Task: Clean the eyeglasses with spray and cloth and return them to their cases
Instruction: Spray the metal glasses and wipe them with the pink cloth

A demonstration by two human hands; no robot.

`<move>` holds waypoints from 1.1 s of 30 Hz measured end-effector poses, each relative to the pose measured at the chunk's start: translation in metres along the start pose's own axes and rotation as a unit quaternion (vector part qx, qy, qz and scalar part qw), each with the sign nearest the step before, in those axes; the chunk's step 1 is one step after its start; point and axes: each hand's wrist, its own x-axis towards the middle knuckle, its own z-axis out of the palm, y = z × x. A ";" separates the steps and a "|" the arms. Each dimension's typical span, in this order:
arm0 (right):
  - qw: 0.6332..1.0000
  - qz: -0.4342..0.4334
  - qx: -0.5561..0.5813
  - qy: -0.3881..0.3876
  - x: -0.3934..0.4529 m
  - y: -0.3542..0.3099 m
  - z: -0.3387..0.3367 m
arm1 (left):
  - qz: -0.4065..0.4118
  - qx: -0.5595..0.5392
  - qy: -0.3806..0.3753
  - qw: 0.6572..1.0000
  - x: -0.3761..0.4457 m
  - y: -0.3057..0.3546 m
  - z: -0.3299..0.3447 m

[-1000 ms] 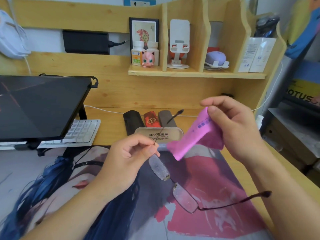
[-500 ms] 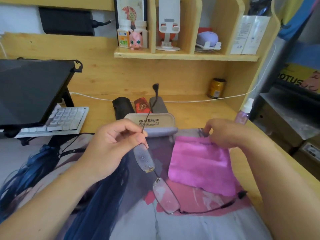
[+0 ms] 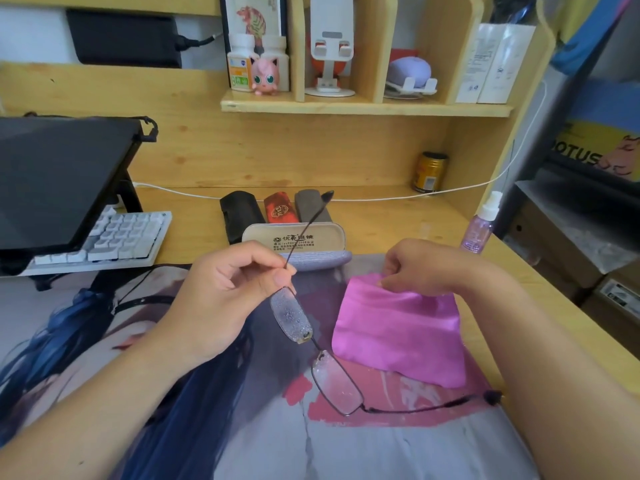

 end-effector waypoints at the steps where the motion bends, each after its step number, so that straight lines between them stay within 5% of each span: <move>1: 1.000 -0.011 0.004 0.004 0.000 0.001 0.000 | 0.002 -0.003 0.003 1.000 0.000 0.000 0.000; 5: 0.995 -0.048 0.087 0.025 -0.004 0.000 -0.003 | 0.007 -0.003 0.017 1.000 0.001 0.001 0.001; 8: 0.974 -0.072 0.211 -0.032 -0.017 0.003 -0.018 | 0.017 -0.003 0.026 1.000 0.001 0.003 0.002; 12: 0.874 -0.135 0.453 -0.116 -0.045 -0.004 -0.037 | 0.046 0.013 0.035 0.998 0.000 0.008 0.004; 15: 0.774 -0.180 0.607 0.031 -0.056 -0.026 -0.040 | 0.062 0.014 0.041 0.997 -0.001 0.013 0.006; 17: 0.747 -0.195 0.619 0.142 -0.054 -0.038 -0.038 | 0.061 0.011 0.048 0.997 -0.001 0.015 0.005; 19: 0.735 -0.209 0.624 0.163 -0.049 -0.047 -0.031 | 0.060 0.018 0.055 0.997 -0.001 0.016 0.003; 25: 0.739 -0.147 0.653 0.073 -0.035 -0.066 0.002 | 0.038 0.000 0.099 0.994 0.001 0.017 0.004; 33: 0.585 -0.085 0.801 -0.095 -0.029 -0.078 0.020 | 0.018 -0.035 0.132 0.990 0.004 0.014 0.004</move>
